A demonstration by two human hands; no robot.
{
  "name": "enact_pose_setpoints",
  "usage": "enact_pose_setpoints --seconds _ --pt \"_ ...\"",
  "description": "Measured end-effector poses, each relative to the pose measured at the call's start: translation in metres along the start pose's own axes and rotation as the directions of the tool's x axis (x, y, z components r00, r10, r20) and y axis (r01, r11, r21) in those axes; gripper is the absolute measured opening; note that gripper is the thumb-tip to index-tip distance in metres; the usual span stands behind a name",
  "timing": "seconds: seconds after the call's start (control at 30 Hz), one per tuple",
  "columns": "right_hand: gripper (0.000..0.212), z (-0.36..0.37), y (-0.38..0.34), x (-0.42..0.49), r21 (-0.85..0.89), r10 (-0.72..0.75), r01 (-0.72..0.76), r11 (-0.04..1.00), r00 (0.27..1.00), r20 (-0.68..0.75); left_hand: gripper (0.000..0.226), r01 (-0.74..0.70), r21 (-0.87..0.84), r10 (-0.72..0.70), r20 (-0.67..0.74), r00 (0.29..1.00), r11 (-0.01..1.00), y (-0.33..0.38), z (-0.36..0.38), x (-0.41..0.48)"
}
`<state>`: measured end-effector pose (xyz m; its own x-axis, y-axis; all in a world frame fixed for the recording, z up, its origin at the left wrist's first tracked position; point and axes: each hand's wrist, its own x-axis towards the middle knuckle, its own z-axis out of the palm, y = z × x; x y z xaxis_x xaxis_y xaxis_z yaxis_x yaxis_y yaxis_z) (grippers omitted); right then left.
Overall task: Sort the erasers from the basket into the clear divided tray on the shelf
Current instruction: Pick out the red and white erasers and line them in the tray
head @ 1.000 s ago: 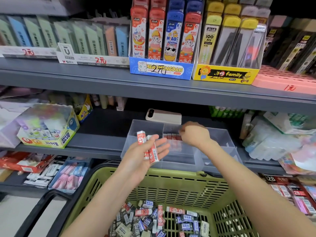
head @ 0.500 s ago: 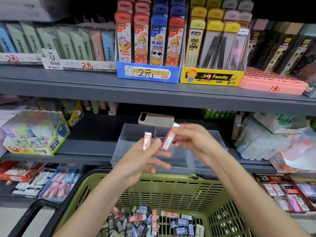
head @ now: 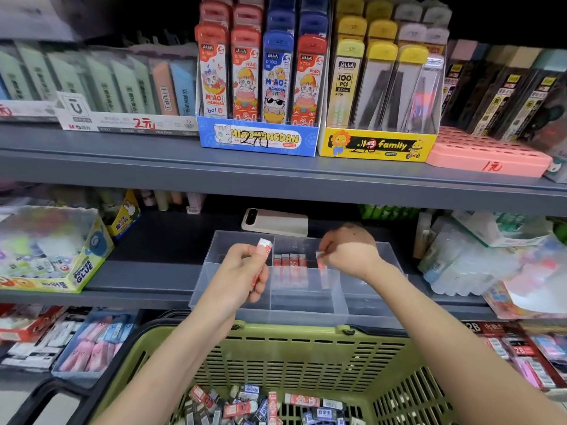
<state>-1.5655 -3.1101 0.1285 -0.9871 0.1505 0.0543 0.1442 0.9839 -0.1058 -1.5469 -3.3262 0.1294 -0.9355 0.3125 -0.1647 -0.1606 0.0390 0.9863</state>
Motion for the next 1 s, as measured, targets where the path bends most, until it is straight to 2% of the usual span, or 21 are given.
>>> enact_pose_setpoints --seconds 0.03,0.1,0.17,0.27,0.37,0.43,0.5,0.53,0.57,0.6,0.63,0.67,0.73,0.83,0.9,0.93,0.97,1.0 --pt "0.02 0.0 0.0 0.001 -0.135 -0.08 0.076 0.988 0.997 -0.023 0.021 -0.011 -0.01 0.011 0.003 1.0 1.0 -0.001 -0.001 0.001" --pt "0.028 0.0 0.001 0.005 -0.392 -0.206 0.207 0.896 0.977 0.044 0.024 -0.035 -0.027 0.035 0.007 0.999 0.999 -0.002 -0.003 0.002" --pt "0.036 -0.002 0.003 0.01 -0.506 -0.216 0.257 0.823 0.966 0.14 0.039 -0.07 0.002 0.07 0.008 0.998 0.998 0.0 -0.005 0.003" --pt "0.042 0.0 0.009 0.011 -0.515 -0.191 0.257 0.818 0.965 0.177 0.054 -0.109 0.031 0.109 0.013 0.994 0.994 0.005 -0.004 0.005" --pt "0.039 0.004 0.016 0.005 -0.451 -0.208 0.216 0.866 0.976 0.068 0.045 -0.066 -0.003 0.066 -0.035 0.997 0.998 0.007 0.001 0.011" --pt "0.033 0.005 0.016 0.0 -0.406 -0.208 0.185 0.895 0.978 -0.014 0.032 -0.05 0.007 0.05 -0.058 0.997 0.999 0.007 0.008 0.017" --pt "0.028 0.006 0.013 -0.006 -0.264 -0.216 0.172 0.949 0.965 -0.148 0.026 -0.042 0.003 0.042 -0.064 0.997 0.999 0.007 0.014 0.022" --pt "0.026 0.005 0.009 -0.01 -0.076 -0.18 0.167 0.983 0.956 -0.232 0.025 -0.039 -0.004 0.039 -0.063 0.997 0.999 0.006 0.018 0.024" --pt "0.023 0.002 0.005 -0.014 0.208 -0.102 0.16 0.965 0.959 -0.263 0.025 -0.037 -0.011 0.036 -0.059 0.998 0.999 0.006 0.022 0.025" --pt "0.02 -0.002 0.0 -0.019 0.51 -0.046 0.148 0.847 0.977 -0.207 0.025 -0.034 -0.021 0.033 -0.053 0.998 0.999 0.007 0.025 0.027" --pt "0.018 -0.006 -0.005 -0.024 0.737 -0.055 0.125 0.664 0.991 -0.118 0.025 -0.03 -0.035 0.029 -0.043 0.999 0.999 0.007 0.029 0.028" --pt "0.016 -0.011 -0.008 -0.029 0.847 -0.1 0.104 0.521 0.993 -0.061 0.025 -0.028 -0.051 0.027 -0.031 0.999 0.998 0.008 0.033 0.029" --pt "0.014 -0.014 -0.013 -0.035 0.915 -0.153 0.088 0.393 0.988 -0.03 0.023 -0.029 -0.076 0.028 -0.007 1.0 0.997 0.009 0.039 0.031" --pt "0.009 -0.012 -0.014 -0.036 0.958 -0.091 0.075 0.276 0.995 -0.051 0.018 -0.051 -0.094 0.055 0.044 0.997 0.994 0.011 0.043 0.034" --pt "0.01 -0.011 -0.012 -0.033 0.97 -0.039 0.052 0.238 0.998 -0.044 0.021 -0.09 -0.037 0.092 0.052 0.994 0.995 0.01 0.044 0.037" --pt "0.013 -0.01 -0.009 -0.03 0.97 -0.009 0.041 0.239 0.999 -0.04 0.024 -0.143 0.079 0.14 0.039 0.989 0.987 0.007 0.042 0.039" --pt "0.017 -0.01 -0.005 -0.026 0.965 0.031 0.032 0.259 0.999 -0.041 0.027 -0.217 0.263 0.216 0.033 0.976 0.94 0.003 0.039 0.04" --pt "0.02 -0.009 0.001 -0.021 0.949 0.078 0.018 0.314 0.996 -0.045 0.028 -0.288 0.48 0.308 0.04 0.951 0.829 -0.001 0.034 0.04"
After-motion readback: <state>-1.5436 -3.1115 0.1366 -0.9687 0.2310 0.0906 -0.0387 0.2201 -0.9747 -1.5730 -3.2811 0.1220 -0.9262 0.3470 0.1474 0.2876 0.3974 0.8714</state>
